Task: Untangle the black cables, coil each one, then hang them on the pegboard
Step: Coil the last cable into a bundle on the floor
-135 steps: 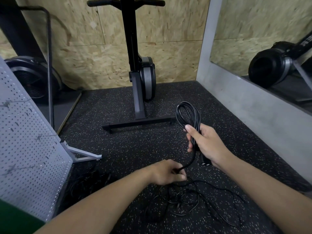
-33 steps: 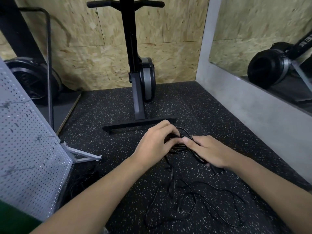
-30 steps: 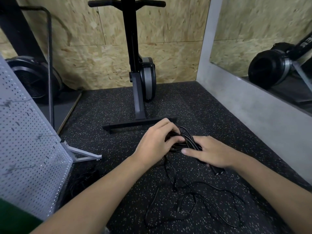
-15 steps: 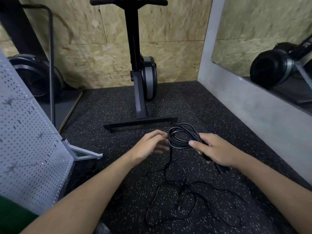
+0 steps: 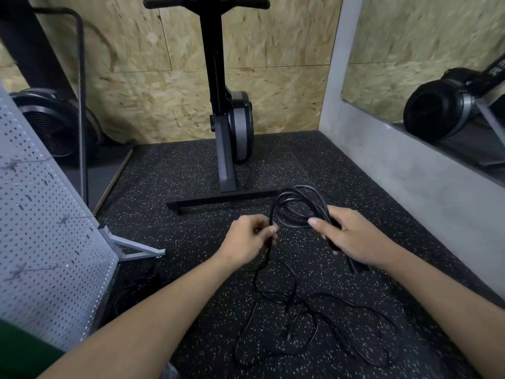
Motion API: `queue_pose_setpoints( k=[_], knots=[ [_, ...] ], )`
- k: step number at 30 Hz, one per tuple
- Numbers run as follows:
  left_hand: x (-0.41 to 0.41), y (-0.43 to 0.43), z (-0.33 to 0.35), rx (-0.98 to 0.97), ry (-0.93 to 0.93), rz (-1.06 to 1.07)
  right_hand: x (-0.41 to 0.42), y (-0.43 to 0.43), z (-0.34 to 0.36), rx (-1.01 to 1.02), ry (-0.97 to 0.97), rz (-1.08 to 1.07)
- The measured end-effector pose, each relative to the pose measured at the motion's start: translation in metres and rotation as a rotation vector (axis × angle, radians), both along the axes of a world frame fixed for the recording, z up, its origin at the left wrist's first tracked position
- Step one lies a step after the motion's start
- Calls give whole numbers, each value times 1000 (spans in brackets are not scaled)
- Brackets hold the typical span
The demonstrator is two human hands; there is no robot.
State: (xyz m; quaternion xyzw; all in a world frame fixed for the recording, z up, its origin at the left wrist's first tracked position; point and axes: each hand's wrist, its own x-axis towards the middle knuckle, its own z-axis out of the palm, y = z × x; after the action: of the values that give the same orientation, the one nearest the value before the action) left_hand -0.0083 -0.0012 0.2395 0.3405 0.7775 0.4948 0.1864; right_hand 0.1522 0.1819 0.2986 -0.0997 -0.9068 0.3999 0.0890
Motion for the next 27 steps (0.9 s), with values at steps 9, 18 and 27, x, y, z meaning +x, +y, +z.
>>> queue_pose_setpoints(
  k=[9,18,27],
  knots=[
    [28,17,28,482,-679,130,-18,-29,-14,-81,143,-342],
    [30,19,28,459,-618,200,-21,-33,-25,-213,40,-172],
    [25,9,12,46,-264,-262,-25,-30,-9,-581,201,-264]
  ],
)
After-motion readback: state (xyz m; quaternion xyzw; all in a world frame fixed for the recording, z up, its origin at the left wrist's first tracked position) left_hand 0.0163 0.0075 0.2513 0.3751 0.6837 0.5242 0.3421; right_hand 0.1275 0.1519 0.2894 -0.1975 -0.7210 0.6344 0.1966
